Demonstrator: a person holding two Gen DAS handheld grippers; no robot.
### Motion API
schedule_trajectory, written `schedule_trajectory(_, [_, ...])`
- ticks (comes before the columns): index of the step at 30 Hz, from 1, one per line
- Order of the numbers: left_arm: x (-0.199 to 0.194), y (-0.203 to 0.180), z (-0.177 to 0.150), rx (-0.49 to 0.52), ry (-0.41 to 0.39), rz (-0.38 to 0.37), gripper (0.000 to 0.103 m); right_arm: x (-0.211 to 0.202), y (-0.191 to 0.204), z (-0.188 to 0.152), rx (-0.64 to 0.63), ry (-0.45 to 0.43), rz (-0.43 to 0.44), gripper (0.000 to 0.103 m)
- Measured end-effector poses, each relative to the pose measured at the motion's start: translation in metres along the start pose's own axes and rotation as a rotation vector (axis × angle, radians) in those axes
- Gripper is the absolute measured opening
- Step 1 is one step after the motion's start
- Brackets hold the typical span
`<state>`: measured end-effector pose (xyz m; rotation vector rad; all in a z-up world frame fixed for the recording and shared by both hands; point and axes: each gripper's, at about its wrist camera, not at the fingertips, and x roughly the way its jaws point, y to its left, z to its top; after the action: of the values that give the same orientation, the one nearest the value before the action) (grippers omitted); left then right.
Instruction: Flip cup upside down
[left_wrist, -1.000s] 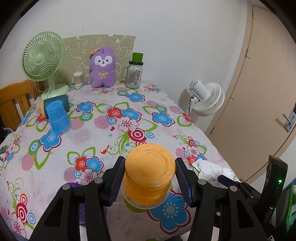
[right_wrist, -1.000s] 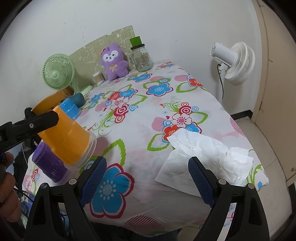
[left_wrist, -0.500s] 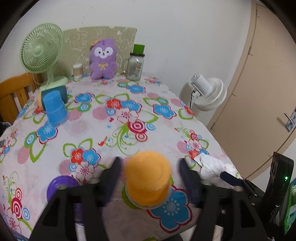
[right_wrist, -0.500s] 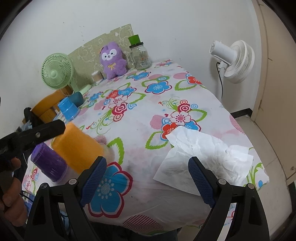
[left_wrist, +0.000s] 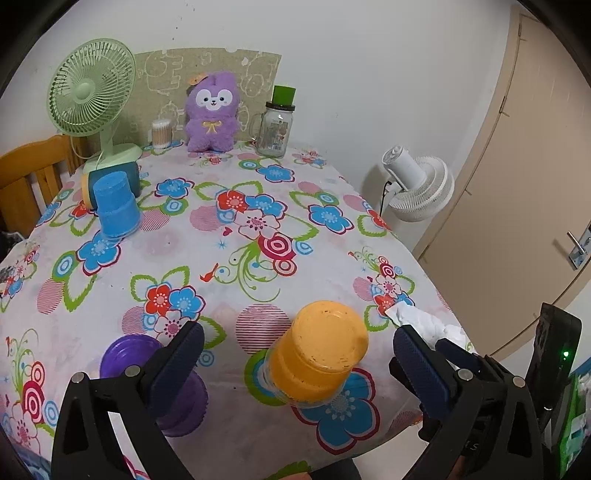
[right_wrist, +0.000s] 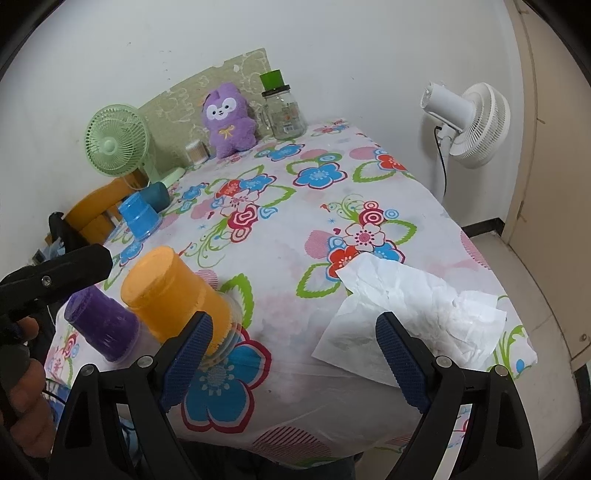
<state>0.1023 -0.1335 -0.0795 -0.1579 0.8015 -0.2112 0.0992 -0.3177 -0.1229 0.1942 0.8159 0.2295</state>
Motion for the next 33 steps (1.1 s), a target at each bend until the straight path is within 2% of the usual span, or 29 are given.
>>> schedule_trajectory(15, [-0.037, 0.015, 0.009, -0.023, -0.094, 0.042, 0.103, -0.017, 0.028, 0.024, -0.051, -0.053, 0.003, 0.092])
schedule_trajectory(24, [-0.059, 0.025, 0.013, -0.036, -0.164, 0.073, 0.103, -0.031, 0.057, 0.044, -0.123, -0.107, 0.005, 0.092])
schedule_trajectory(33, [-0.074, 0.034, 0.015, -0.049, -0.204, 0.103, 0.103, -0.044, 0.074, 0.057, -0.143, -0.160, 0.020, 0.092])
